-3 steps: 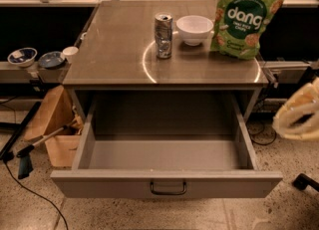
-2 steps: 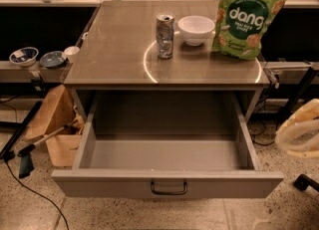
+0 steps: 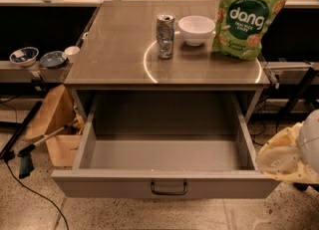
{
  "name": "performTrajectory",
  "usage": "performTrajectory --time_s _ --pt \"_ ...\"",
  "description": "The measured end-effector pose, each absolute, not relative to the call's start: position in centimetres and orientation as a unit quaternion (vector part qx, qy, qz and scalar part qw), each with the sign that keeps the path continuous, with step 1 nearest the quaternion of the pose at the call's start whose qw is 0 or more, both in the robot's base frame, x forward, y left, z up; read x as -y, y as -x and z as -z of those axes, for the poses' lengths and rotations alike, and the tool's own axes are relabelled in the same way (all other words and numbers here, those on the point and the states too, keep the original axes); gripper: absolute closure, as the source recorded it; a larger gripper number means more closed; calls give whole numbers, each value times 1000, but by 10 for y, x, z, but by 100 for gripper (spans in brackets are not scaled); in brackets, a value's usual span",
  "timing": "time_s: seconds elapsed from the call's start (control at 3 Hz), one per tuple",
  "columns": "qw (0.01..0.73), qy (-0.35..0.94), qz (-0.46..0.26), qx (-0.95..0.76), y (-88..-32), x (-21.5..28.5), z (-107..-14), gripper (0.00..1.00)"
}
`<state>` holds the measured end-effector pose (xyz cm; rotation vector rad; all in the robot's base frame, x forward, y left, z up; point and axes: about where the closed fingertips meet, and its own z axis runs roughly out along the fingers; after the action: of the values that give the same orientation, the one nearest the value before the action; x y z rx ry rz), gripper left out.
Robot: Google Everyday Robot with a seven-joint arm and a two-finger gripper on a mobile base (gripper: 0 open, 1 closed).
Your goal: Close top drawer
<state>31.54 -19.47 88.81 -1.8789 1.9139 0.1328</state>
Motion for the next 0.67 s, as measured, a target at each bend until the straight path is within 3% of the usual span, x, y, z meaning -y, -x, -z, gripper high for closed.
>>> performTrajectory --time_s 0.67 --pt "200 662 -47 -721 -335 183 -832 100"
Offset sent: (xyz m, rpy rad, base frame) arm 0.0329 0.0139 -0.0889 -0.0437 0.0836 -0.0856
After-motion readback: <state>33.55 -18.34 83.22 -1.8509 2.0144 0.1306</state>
